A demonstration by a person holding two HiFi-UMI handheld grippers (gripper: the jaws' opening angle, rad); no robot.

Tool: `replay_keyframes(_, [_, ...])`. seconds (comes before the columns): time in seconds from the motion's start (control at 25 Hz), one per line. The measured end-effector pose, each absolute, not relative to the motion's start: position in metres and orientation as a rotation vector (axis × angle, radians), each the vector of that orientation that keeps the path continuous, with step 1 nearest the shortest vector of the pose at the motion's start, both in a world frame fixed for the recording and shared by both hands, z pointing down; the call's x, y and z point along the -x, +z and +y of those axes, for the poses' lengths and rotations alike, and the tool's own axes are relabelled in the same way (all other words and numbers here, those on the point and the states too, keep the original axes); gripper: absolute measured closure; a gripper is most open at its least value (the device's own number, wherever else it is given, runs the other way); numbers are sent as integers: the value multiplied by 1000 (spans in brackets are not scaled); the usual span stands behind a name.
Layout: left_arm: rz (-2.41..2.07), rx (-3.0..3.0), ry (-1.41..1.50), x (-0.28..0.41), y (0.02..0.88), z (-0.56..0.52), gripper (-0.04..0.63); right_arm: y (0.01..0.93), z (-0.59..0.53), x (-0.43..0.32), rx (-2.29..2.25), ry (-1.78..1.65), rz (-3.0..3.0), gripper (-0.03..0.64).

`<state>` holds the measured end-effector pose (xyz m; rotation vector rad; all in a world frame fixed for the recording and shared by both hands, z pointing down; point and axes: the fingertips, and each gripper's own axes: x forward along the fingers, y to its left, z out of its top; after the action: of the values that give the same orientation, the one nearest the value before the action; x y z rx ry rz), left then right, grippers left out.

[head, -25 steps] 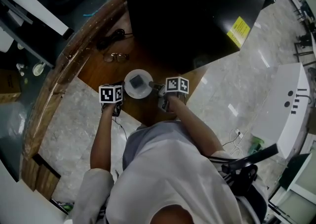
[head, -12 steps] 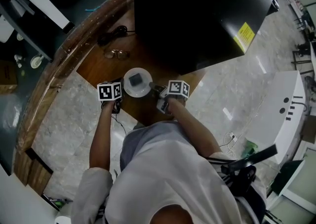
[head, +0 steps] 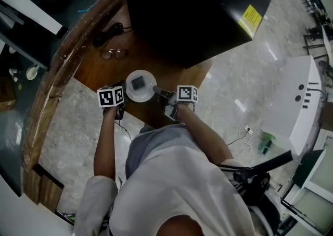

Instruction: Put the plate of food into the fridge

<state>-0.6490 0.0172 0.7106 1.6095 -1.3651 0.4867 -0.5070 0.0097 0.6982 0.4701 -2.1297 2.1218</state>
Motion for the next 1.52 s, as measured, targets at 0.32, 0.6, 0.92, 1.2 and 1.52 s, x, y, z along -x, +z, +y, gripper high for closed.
replay_keyframes(0.32, [-1293,-1639,513,618,717,13,584,702,13,476,-452,2189,-2153,594])
replay_keyframes(0.6, [-1246,-1657,497,593,725,8,584,711,12,454,-443,2201,-2158,594])
replay_keyframes(0.92, [-1188,-1613,405,592,743,-12,584,720,9,444,-423,2190,-2150,594])
replay_keyframes(1.2, [-1196,-1573,416,444,733,-2,584,706,18,285,-398,2279,-2179,592])
replay_keyframes(1.52, [-1252,-1498,445,286,736,-10,584,701,-9,110,-324,2383,-2277,592])
